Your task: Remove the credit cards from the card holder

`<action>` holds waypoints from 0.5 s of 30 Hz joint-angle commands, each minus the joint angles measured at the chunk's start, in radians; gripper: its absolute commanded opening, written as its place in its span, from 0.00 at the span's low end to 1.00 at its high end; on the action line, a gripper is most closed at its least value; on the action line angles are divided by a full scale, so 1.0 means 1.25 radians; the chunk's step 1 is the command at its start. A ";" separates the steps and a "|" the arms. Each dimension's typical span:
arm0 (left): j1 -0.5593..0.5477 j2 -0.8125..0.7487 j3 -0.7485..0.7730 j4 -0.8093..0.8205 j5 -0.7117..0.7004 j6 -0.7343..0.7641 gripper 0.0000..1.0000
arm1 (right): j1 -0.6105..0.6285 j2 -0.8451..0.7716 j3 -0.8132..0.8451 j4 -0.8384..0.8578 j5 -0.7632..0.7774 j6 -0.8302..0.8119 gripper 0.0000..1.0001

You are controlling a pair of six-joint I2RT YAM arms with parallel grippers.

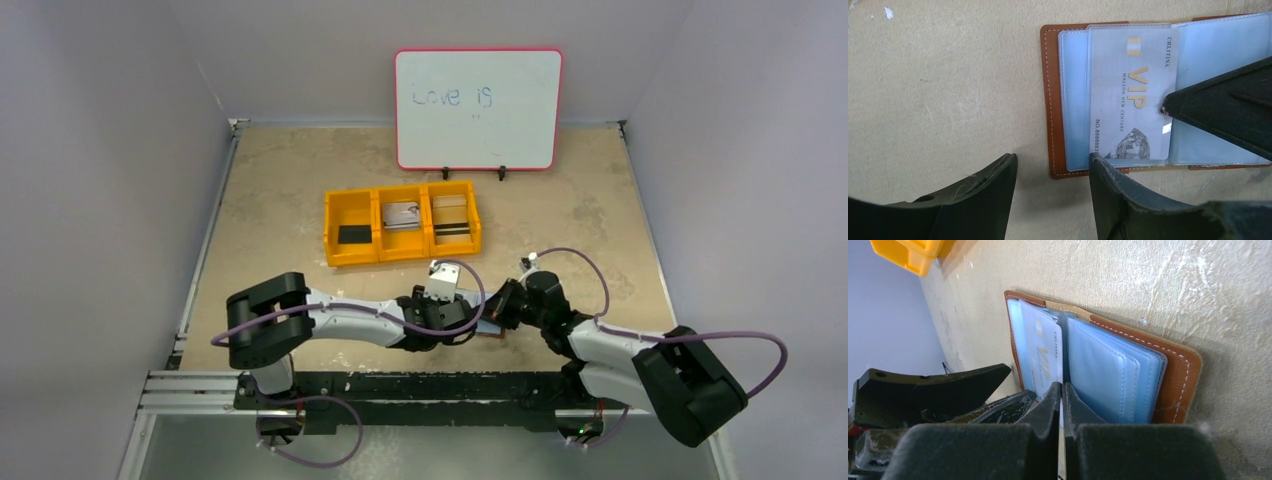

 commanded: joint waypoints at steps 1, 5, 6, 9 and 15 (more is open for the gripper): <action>-0.020 0.067 0.009 -0.113 -0.055 -0.028 0.53 | -0.003 -0.017 0.016 -0.015 0.012 -0.017 0.00; -0.036 0.097 0.021 -0.141 -0.079 -0.058 0.46 | -0.003 -0.026 0.019 -0.036 0.016 -0.017 0.00; -0.037 0.102 0.021 -0.142 -0.081 -0.062 0.43 | -0.003 -0.031 0.019 -0.039 0.018 -0.017 0.00; -0.039 0.116 0.020 -0.146 -0.087 -0.075 0.37 | -0.003 -0.045 0.017 -0.058 0.026 -0.018 0.00; -0.039 0.132 0.016 -0.138 -0.086 -0.086 0.32 | -0.003 -0.084 0.007 -0.099 0.034 -0.016 0.00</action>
